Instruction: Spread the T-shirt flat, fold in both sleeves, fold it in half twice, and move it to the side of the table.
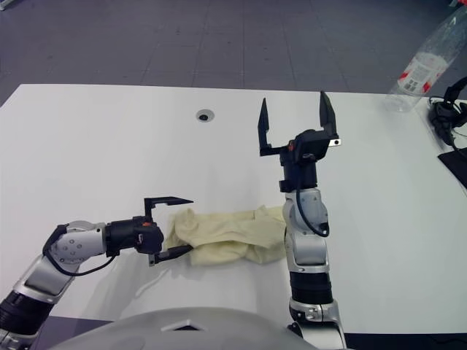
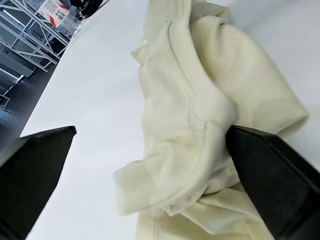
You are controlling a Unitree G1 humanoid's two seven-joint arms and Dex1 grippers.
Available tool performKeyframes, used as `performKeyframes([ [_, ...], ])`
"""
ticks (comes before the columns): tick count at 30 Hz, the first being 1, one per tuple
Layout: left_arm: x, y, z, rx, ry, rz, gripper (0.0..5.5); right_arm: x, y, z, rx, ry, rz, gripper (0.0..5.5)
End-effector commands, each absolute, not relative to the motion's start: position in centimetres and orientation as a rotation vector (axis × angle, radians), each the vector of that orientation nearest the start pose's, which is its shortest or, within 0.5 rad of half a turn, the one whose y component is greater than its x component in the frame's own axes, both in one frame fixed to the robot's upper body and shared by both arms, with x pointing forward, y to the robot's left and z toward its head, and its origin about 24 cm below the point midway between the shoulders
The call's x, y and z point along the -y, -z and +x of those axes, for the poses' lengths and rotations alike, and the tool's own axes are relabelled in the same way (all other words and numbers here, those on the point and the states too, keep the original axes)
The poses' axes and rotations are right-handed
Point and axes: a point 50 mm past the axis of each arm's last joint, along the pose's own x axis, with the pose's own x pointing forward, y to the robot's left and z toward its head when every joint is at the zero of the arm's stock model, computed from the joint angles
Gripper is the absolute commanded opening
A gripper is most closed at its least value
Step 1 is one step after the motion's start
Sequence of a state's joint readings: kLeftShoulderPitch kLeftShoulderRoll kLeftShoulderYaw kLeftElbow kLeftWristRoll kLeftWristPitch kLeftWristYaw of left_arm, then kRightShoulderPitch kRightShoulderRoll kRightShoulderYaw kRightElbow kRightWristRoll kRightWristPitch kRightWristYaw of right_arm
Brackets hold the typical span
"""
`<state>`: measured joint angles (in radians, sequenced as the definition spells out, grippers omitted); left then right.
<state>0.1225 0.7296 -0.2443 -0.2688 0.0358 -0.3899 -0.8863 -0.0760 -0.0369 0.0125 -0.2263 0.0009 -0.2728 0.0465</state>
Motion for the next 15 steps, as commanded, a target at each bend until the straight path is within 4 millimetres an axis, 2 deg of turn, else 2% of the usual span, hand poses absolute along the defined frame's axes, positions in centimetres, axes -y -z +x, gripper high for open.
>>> performKeyframes([
  [1, -16.03, -7.62, 18.29, 0.117, 1.313, 0.82, 5.2, 14.17, -13.88, 24.97, 0.577, -0.094, -0.046, 5.4],
  [15, -15.55, -7.57, 17.54, 0.15, 1.355, 0.792, 2.93, 14.18, -13.9, 24.94, 0.579, -0.093, -0.047, 5.4],
])
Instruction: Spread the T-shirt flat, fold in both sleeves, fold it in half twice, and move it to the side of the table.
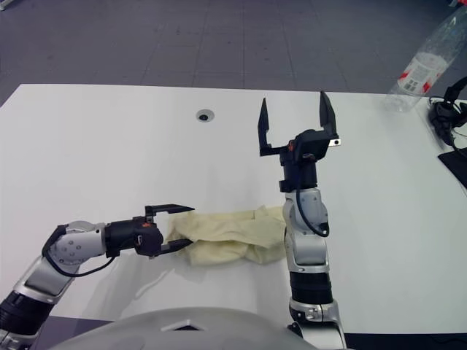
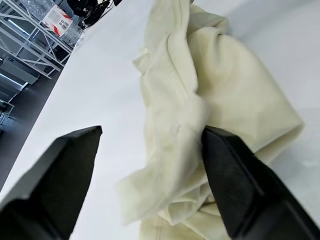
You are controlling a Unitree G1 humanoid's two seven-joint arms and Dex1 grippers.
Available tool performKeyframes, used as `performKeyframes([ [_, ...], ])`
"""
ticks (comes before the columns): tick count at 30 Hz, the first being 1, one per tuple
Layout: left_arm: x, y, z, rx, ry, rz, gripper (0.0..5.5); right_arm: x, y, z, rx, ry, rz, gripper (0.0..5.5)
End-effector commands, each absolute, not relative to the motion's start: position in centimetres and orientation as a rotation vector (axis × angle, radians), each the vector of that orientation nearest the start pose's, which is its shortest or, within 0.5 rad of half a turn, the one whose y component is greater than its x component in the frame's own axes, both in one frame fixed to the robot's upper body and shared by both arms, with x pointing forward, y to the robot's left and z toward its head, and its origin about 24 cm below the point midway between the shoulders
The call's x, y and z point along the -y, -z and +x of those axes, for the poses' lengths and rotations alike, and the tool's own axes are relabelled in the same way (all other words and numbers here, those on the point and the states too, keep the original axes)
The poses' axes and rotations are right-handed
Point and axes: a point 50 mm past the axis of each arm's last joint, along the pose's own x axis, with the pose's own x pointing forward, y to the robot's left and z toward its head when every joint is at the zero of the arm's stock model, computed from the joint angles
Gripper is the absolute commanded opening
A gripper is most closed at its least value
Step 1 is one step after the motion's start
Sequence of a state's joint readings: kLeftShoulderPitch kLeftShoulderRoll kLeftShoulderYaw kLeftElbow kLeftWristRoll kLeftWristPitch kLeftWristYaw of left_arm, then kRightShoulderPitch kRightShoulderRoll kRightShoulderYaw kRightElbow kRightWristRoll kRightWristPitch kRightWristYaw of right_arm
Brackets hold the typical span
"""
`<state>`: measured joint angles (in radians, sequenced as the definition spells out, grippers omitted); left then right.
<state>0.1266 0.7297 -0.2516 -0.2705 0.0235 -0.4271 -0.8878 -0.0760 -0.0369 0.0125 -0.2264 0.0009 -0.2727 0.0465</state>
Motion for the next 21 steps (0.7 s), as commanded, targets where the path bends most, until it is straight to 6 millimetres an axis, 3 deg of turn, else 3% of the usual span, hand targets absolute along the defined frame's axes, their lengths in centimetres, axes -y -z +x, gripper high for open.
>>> performKeyframes([
  [1, -15.5, -7.5, 17.5, 0.146, 1.359, 0.792, 2.72, 14.2, -13.9, 24.9, 0.579, -0.093, -0.047, 5.4],
  [16, -15.6, -6.3, 17.1, 0.098, 1.393, 0.812, 0.05, 14.2, -14.0, 24.9, 0.582, -0.092, -0.046, 5.4],
  [21, -15.5, -6.4, 17.1, 0.103, 1.388, 0.804, 0.02, 14.2, -14.0, 24.9, 0.583, -0.092, -0.048, 5.4],
])
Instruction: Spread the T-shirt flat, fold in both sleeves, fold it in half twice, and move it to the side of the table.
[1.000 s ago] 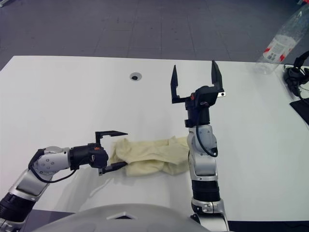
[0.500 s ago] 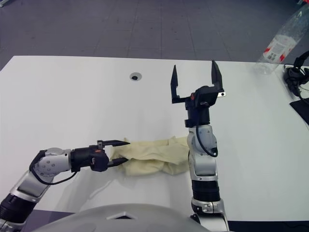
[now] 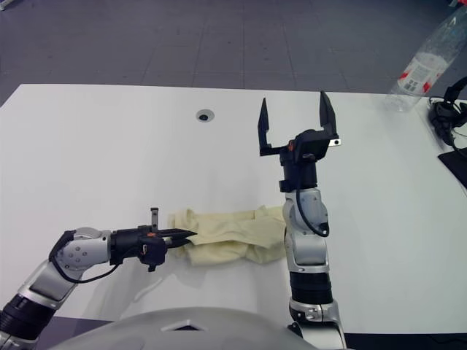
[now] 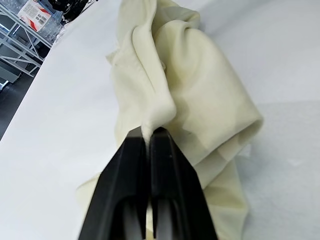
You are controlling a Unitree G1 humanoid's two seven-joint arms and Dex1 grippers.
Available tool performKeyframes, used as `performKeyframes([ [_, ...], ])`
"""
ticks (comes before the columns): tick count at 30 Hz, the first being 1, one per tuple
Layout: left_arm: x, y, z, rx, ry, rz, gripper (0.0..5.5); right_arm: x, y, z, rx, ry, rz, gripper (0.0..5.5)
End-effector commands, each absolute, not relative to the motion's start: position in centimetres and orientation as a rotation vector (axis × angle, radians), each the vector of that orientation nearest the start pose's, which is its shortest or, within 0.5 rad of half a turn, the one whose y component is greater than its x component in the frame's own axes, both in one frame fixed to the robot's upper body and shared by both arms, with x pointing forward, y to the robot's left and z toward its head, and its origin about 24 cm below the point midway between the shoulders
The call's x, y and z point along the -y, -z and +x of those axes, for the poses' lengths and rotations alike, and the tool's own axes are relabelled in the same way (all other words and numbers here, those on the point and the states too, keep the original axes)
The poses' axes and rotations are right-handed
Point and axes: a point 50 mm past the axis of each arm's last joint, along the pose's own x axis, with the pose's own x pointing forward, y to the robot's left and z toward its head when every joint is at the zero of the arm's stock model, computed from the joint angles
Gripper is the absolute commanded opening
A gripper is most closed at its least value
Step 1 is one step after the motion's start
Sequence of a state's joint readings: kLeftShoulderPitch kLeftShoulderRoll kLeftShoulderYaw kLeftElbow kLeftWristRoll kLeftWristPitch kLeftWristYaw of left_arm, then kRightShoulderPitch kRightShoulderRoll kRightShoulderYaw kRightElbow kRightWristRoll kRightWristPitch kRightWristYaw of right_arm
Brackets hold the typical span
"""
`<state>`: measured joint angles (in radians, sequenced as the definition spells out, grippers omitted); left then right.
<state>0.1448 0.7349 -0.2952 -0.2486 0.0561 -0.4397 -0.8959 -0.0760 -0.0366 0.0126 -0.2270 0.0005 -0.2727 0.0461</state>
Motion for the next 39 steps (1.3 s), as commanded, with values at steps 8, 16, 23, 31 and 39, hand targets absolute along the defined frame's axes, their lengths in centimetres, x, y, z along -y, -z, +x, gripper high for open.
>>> performKeyframes([
  [8, -15.0, -6.5, 16.7, 0.127, 1.366, 0.76, 0.02, 14.5, -14.4, 24.8, 0.533, -0.176, -0.1, 5.4],
  [16, -14.0, -5.8, 15.8, 0.13, 1.29, 0.716, 0.02, 18.4, -14.4, 20.6, 0.235, -0.81, -0.391, 5.4],
  [23, -13.0, -5.3, 15.5, 0.135, 1.277, 0.703, 0.02, 21.3, -11.9, 16.2, -0.123, -1.172, -0.575, 5.4],
  [31, -12.4, -4.9, 15.5, 0.134, 1.29, 0.728, 0.02, 22.0, -9.0, 14.6, -0.302, -1.283, -0.699, 5.4],
  [39, -12.4, -5.0, 15.5, 0.133, 1.286, 0.736, 0.0, 21.6, -8.4, 15.6, -0.232, -1.235, -0.76, 4.56],
])
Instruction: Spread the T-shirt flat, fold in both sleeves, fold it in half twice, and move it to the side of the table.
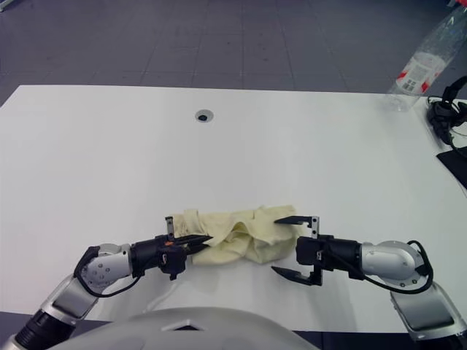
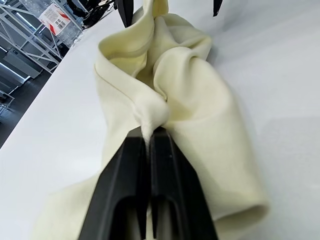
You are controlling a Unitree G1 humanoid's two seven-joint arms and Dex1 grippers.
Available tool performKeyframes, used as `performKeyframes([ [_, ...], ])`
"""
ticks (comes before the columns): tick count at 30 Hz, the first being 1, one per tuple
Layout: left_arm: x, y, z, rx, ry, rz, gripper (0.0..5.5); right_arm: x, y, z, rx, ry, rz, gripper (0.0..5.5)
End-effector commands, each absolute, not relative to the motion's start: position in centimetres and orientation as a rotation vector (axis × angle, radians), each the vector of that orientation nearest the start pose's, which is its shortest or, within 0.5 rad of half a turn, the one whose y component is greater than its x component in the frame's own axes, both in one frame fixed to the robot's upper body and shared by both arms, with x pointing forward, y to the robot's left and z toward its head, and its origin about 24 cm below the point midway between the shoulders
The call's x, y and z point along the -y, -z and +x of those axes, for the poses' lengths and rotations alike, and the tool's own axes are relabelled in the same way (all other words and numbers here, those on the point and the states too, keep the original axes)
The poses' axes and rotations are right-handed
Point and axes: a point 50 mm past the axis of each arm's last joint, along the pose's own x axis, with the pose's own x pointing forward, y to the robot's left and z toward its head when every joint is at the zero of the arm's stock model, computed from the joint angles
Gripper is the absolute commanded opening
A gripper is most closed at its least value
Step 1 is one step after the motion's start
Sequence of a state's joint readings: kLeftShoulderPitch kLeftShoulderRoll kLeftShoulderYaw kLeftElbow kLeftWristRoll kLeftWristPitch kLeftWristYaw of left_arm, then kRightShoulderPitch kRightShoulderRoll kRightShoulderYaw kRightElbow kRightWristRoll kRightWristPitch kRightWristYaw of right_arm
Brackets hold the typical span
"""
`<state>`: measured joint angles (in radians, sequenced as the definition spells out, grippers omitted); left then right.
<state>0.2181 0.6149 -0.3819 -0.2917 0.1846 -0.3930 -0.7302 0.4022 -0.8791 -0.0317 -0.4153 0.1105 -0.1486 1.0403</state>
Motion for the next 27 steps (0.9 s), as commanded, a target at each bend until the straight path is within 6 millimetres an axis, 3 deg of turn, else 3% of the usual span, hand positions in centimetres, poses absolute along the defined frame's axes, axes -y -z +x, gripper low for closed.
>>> performKeyframes([
  [1, -12.4, -5.0, 15.5, 0.134, 1.286, 0.737, 0.0, 21.5, -8.5, 15.7, -0.215, -1.23, -0.77, 4.4],
  [20, -12.6, -4.7, 15.7, 0.118, 1.294, 0.755, 0.0, 21.3, -9.6, 16.0, -0.099, -1.236, -0.743, 1.18],
  [27, -12.7, -4.7, 15.8, 0.115, 1.302, 0.762, 0.0, 21.6, -9.0, 16.3, -0.116, -1.226, -0.774, 0.03],
])
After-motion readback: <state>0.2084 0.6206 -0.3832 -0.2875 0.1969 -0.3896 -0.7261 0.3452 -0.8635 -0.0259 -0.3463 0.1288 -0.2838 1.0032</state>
